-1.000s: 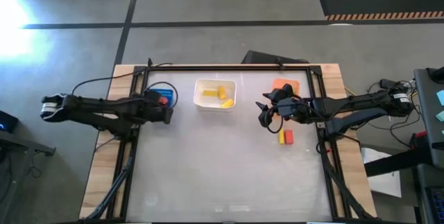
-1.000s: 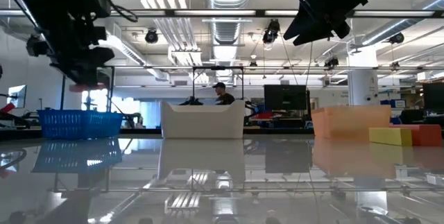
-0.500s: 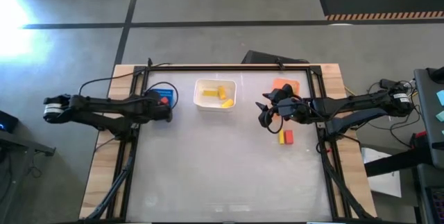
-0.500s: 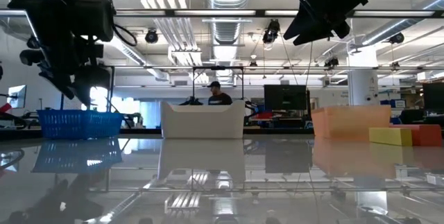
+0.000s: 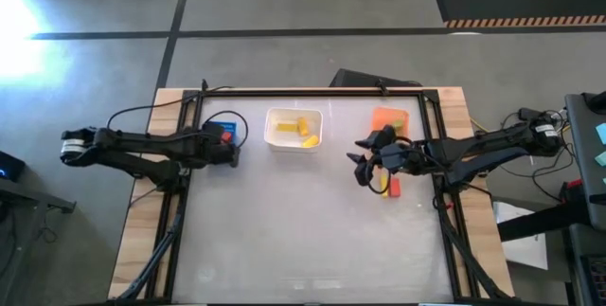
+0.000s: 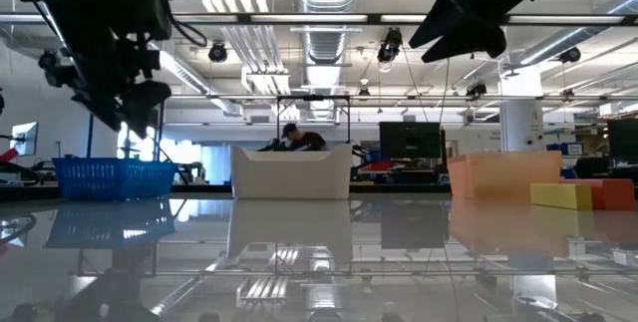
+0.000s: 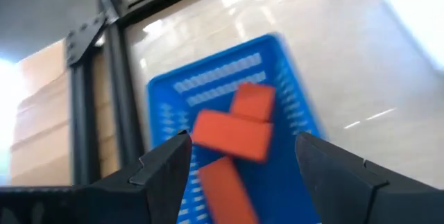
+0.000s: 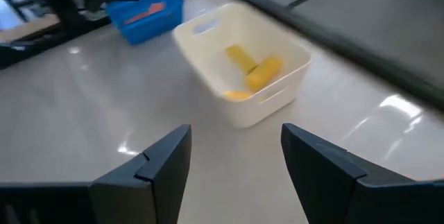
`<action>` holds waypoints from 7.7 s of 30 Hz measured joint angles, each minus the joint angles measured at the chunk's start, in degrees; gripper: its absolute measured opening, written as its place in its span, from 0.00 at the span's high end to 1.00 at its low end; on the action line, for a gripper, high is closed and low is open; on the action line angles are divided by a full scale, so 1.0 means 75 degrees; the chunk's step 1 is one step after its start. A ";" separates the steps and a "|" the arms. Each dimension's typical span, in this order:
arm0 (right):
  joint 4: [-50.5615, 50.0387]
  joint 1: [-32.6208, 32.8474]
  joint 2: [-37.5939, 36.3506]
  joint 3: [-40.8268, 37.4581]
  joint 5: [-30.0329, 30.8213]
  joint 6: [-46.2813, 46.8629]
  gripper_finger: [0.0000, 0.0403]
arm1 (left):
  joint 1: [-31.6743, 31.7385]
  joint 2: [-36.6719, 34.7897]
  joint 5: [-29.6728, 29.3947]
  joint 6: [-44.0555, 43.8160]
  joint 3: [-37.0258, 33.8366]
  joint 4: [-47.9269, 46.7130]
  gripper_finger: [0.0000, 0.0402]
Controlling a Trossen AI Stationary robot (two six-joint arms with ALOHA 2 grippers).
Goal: Sort & place blocks by color
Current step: Put the orange block into the blue basket, then put the yellow block into the white bin
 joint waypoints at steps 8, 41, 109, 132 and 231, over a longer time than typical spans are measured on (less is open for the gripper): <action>-0.1199 0.0619 0.0072 -0.0053 -0.0325 0.2358 0.47 | -0.0639 -0.0005 0.0000 0.1097 0.0376 0.0988 0.40; -0.5850 0.1227 0.1999 -0.0168 -0.2650 0.6897 0.47 | -0.0778 -0.0051 -0.0070 0.4175 0.1360 0.2834 0.40; 1.0917 0.1719 0.3326 -0.1113 -0.0705 -0.4623 0.70 | -0.3588 0.2988 0.1174 0.7689 0.0006 1.4423 0.40; 1.1016 0.1606 0.4197 -0.0345 -0.1202 -0.4785 0.70 | -0.3246 0.4177 0.2681 0.7602 0.0339 1.5899 0.43; -0.4519 0.1673 0.2948 -0.0013 -0.1917 0.8325 0.37 | -0.1565 0.0660 -0.0615 -0.0403 0.0977 0.0129 0.43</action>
